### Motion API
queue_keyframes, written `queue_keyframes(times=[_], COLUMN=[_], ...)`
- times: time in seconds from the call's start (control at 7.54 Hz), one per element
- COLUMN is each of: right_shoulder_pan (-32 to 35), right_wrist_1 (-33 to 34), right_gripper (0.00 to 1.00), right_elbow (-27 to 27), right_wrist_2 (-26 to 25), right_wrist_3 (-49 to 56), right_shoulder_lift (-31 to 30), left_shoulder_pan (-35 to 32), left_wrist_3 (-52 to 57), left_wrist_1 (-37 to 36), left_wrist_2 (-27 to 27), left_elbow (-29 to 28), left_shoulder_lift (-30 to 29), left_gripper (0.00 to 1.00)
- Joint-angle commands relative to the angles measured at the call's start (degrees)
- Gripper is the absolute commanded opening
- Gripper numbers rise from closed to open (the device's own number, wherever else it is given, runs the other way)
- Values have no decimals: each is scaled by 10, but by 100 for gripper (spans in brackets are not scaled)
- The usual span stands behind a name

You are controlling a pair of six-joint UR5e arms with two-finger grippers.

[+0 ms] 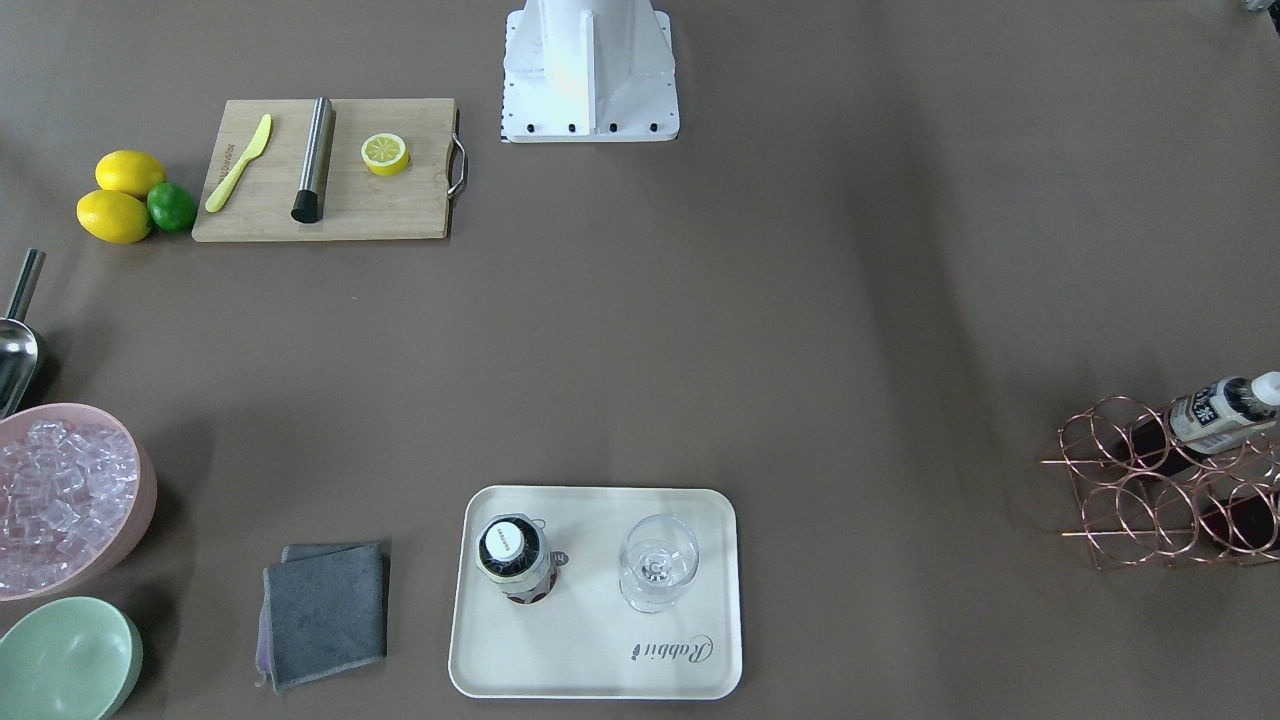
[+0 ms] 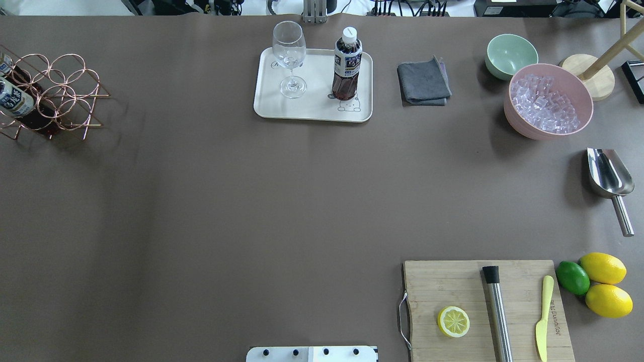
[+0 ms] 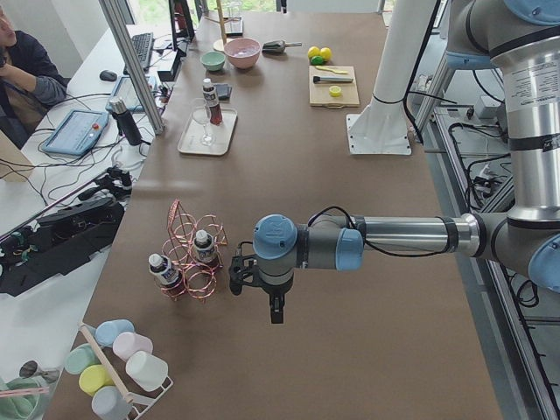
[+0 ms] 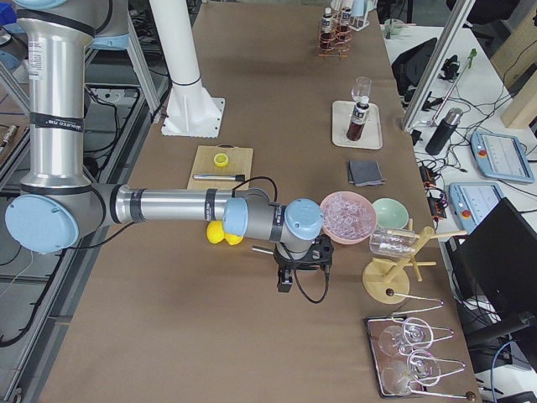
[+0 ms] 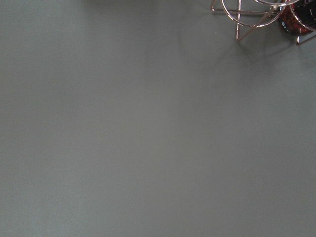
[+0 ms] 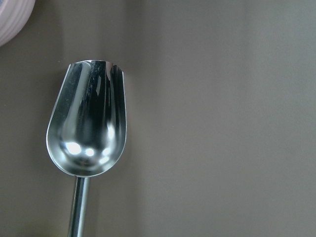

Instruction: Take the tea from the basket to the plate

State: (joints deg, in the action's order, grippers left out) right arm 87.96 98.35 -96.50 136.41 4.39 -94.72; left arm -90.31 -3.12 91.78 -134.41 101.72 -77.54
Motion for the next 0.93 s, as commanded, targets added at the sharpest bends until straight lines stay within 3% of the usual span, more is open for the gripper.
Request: queue_keyframes(times=[0.0, 0.8], right_shoulder_pan=[1, 2], right_wrist_1=[0, 0], right_gripper=[100, 100], right_elbow=[0, 0], right_wrist_2=[0, -1], right_wrist_3=[0, 0], right_shoulder_lift=[0, 0], left_shoulder_pan=[0, -1], left_wrist_3=[0, 0], left_wrist_1=[1, 1], left_wrist_2=[0, 0], left_elbow=[1, 1], left_shoulder_lift=[0, -6], left_gripper=[98, 98])
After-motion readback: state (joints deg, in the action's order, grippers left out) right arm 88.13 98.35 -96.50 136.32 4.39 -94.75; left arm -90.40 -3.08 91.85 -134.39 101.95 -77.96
